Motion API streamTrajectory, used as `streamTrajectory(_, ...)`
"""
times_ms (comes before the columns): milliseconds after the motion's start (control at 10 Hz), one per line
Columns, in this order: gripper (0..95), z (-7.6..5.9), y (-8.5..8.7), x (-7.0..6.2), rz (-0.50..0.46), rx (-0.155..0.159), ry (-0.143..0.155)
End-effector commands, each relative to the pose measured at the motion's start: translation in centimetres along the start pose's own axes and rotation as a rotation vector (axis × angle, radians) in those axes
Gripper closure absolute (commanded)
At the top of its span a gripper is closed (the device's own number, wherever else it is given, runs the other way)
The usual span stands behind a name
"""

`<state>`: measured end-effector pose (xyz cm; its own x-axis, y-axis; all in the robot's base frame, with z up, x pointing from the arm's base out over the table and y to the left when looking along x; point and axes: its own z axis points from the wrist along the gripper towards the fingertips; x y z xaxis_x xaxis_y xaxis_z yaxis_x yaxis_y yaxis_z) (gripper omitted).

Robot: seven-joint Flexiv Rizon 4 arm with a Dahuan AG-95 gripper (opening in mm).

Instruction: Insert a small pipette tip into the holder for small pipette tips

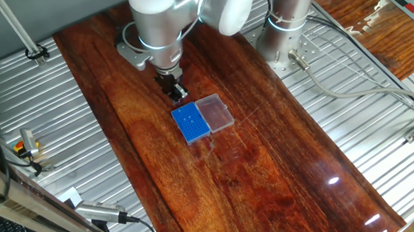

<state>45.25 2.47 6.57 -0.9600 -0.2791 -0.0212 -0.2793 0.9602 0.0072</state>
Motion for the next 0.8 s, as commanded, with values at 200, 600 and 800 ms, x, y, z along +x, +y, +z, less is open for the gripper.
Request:
streamTrajectory(200,95.0,-1.2,1.9,-3.1,-0.001,-0.006,-0.051)
streamTrajectory(600,95.0,-1.3,3.0,-3.9,0.008,0.006,-0.056)
streamTrajectory(800,95.0,-1.3,3.0,-3.9,-0.020,-0.004,-0.070)
